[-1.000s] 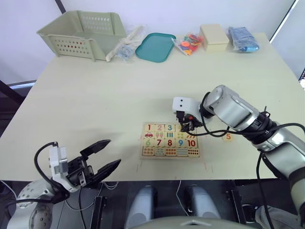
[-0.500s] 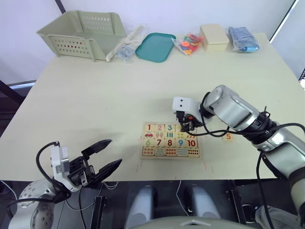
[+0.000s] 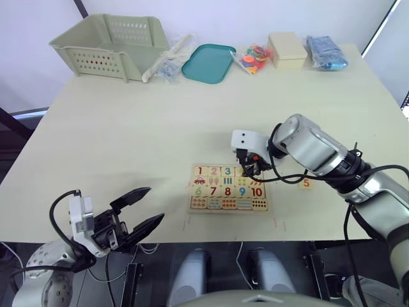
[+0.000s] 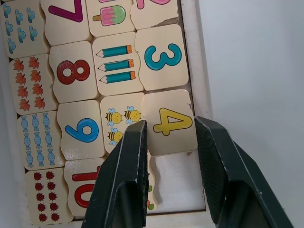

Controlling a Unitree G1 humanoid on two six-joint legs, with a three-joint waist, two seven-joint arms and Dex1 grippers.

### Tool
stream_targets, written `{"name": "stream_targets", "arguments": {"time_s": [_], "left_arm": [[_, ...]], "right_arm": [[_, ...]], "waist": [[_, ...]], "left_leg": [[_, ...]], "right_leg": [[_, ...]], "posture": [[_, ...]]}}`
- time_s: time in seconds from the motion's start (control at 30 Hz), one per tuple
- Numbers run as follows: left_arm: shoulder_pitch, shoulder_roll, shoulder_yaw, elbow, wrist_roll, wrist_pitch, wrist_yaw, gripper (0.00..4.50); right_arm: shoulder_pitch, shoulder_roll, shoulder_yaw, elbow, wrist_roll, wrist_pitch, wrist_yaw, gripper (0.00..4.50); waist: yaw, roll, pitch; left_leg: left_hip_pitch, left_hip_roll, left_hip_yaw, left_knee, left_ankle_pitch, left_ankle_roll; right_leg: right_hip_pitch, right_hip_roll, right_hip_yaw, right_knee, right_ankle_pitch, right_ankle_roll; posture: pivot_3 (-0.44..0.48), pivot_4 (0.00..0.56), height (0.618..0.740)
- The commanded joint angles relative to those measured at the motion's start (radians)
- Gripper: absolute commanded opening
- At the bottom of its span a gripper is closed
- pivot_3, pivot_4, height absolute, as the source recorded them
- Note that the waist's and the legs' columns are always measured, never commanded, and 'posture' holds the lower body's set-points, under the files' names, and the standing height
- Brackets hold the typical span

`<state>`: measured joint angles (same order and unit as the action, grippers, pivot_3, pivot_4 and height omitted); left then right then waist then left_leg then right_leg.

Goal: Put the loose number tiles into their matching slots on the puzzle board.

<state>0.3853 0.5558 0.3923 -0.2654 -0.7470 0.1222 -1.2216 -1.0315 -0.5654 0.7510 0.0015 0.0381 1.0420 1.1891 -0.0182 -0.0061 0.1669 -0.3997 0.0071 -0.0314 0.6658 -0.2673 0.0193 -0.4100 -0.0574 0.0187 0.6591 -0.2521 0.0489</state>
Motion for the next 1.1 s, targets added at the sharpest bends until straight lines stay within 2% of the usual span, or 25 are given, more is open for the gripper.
{"name": "stream_targets", "arguments": {"time_s": [0.03,0.7,0.73,0.93,1.1], "left_arm": [[0.005,0.005,0.012,-0.035,-0.006,-0.018,-0.004,4.50],[0.003,0.002,0.009,-0.040,-0.006,-0.015,0.002,4.50],[0.003,0.002,0.008,-0.041,-0.006,-0.016,0.002,4.50],[0.001,0.002,0.007,-0.040,-0.006,-0.016,0.003,4.50],[0.000,0.003,0.006,-0.040,-0.007,-0.015,0.002,4.50]], "right_arm": [[-0.020,-0.001,-0.014,-0.016,0.000,-0.004,0.001,0.91],[-0.018,-0.002,-0.016,-0.020,0.003,-0.004,0.003,0.91],[-0.018,-0.001,-0.016,-0.020,0.003,-0.004,0.002,1.92],[-0.019,0.000,-0.017,-0.021,0.002,-0.004,0.000,4.48],[-0.015,0.005,-0.036,-0.023,0.007,-0.004,-0.012,4.48]], "waist": [[0.000,0.000,0.000],[0.000,0.000,0.000],[0.000,0.000,0.000],[0.000,0.000,0.000],[0.000,0.000,0.000]], "left_leg": [[0.000,0.000,0.000,0.000,0.000,0.000],[0.000,0.000,0.000,0.000,0.000,0.000],[0.000,0.000,0.000,0.000,0.000,0.000],[0.000,0.000,0.000,0.000,0.000,0.000],[0.000,0.000,0.000,0.000,0.000,0.000]], "right_leg": [[0.000,0.000,0.000,0.000,0.000,0.000],[0.000,0.000,0.000,0.000,0.000,0.000],[0.000,0.000,0.000,0.000,0.000,0.000],[0.000,0.000,0.000,0.000,0.000,0.000],[0.000,0.000,0.000,0.000,0.000,0.000]], "posture": [[0.000,0.150,0.740],[0.000,0.150,0.740],[0.000,0.150,0.740],[0.000,0.150,0.740],[0.000,0.150,0.740]]}}
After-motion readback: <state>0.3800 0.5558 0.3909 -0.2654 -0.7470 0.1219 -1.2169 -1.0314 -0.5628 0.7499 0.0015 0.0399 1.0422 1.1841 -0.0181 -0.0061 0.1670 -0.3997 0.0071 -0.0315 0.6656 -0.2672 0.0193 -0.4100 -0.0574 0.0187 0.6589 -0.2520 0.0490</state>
